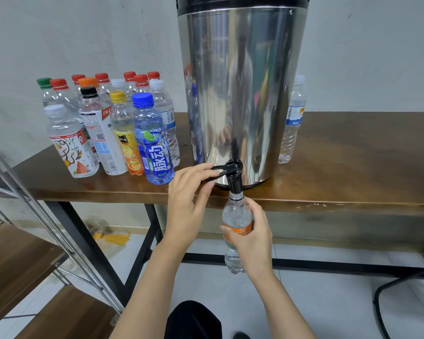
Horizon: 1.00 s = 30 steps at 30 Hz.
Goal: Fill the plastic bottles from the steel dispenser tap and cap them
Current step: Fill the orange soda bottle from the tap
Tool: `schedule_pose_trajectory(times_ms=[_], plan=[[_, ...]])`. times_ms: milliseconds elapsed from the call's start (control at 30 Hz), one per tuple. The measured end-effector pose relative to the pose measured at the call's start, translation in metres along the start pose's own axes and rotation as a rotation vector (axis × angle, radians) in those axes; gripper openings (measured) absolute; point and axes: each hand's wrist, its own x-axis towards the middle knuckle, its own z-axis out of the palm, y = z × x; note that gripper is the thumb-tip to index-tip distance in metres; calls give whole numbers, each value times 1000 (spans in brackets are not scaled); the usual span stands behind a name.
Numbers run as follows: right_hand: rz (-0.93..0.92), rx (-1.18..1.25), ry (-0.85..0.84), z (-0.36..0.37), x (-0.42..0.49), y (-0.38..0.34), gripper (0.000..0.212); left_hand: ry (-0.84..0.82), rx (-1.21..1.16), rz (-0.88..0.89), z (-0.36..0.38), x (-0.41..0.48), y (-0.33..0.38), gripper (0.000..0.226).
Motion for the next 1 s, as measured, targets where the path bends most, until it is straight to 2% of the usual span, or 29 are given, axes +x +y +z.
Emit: schedule_pose_trajectory(times_ms=[1000], plan=[[-5, -10, 7, 0, 2, 0, 75, 6, 46, 26, 0, 5, -3, 21]])
